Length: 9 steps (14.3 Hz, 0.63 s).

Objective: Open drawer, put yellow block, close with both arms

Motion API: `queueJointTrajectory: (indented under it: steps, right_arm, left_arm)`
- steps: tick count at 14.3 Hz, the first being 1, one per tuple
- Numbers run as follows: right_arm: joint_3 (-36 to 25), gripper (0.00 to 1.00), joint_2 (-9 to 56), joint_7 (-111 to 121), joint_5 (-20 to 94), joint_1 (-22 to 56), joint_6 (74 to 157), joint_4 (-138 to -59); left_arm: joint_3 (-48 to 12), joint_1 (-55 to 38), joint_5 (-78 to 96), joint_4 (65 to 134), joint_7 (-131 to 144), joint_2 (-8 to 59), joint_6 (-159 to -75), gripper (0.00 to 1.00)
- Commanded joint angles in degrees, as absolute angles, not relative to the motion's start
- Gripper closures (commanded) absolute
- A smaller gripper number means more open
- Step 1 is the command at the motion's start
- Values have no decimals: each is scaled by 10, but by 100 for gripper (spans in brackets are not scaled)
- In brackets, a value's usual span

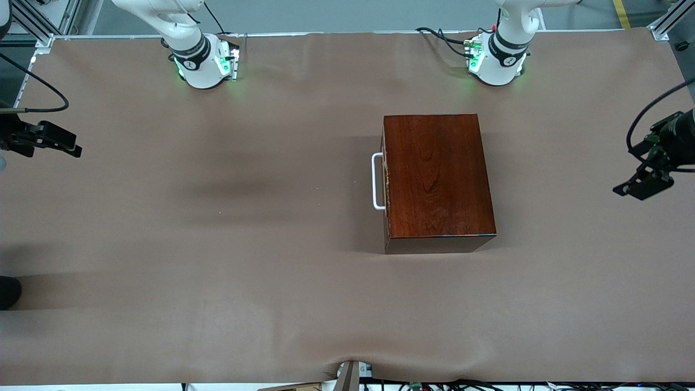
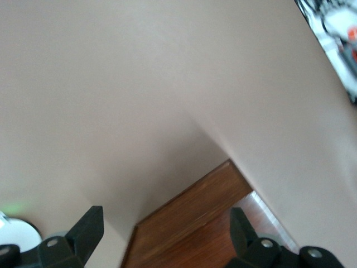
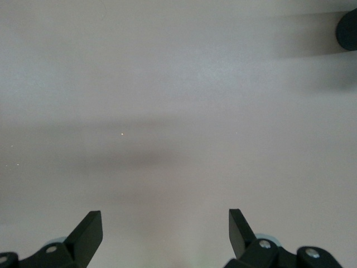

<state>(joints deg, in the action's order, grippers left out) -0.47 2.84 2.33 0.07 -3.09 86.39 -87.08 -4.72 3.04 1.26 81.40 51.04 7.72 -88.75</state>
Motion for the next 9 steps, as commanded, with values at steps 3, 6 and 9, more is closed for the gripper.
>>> queueJointTrajectory:
  steps: [3, 6, 9]
  right_arm:
    - [4, 0, 12, 26, -1, -43, 863, -883]
    - [4, 0, 12, 26, -1, -43, 863, -883]
    - [4, 0, 12, 26, -1, -43, 863, -884]
  left_arm:
    - [-15, -7, 24, 889, 305, 8, -892, 0]
    - [10, -29, 24, 909, 200, -16, -892, 0]
    - [7, -23, 23, 907, 129, -12, -890, 0]
